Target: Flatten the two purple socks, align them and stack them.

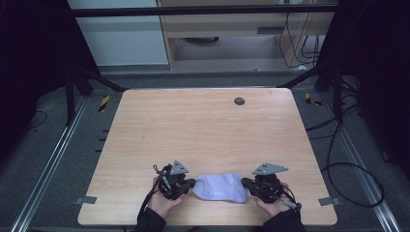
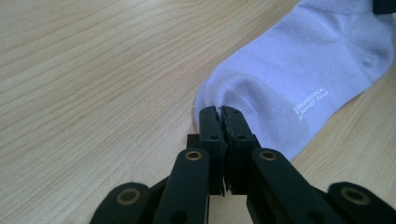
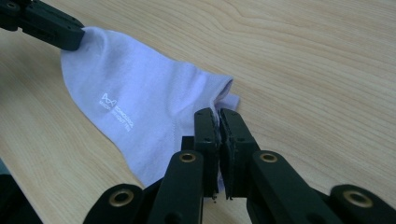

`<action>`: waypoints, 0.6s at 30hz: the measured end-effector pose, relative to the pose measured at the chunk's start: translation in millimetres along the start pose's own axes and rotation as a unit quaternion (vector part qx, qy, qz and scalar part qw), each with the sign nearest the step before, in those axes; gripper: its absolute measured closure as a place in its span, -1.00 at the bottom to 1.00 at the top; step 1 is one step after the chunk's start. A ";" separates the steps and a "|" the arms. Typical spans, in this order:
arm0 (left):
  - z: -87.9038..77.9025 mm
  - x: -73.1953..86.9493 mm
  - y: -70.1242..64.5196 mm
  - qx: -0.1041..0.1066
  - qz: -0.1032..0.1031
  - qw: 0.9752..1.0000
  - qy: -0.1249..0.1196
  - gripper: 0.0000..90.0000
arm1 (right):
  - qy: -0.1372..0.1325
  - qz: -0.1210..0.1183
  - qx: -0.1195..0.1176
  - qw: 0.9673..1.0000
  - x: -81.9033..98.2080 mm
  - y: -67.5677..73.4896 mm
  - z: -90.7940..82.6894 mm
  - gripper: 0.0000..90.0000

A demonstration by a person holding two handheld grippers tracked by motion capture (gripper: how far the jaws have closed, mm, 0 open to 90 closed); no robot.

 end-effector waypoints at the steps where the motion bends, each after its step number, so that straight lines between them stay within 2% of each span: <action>1: 0.9 0.5 0.7 -0.001 0.001 1.000 0.000 0.94 | 0.001 -0.001 0.001 1.000 0.6 -0.6 0.9 0.92; 13: 7.2 6.6 1.5 -0.002 0.001 1.000 0.012 0.92 | 0.023 -0.004 0.011 1.000 10.5 -7.5 12.9 0.89; 15: 7.2 7.1 2.2 -0.005 0.003 1.000 0.011 0.85 | 0.025 -0.006 0.015 1.000 11.9 -8.3 13.5 0.82; 18: 2.9 5.0 3.3 -0.012 0.007 1.000 -0.002 0.74 | 0.019 -0.013 0.019 1.000 11.9 -8.5 12.5 0.73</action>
Point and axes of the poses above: each handheld gripper's, and its own axes: z roughly forward along the jaws, x roughly out of its underside, y roughly to its left, the point moved 3 cm from there along z, roughly forward along the jaws, and after that the axes turned 14 degrees about -y, right-handed, at the moved point
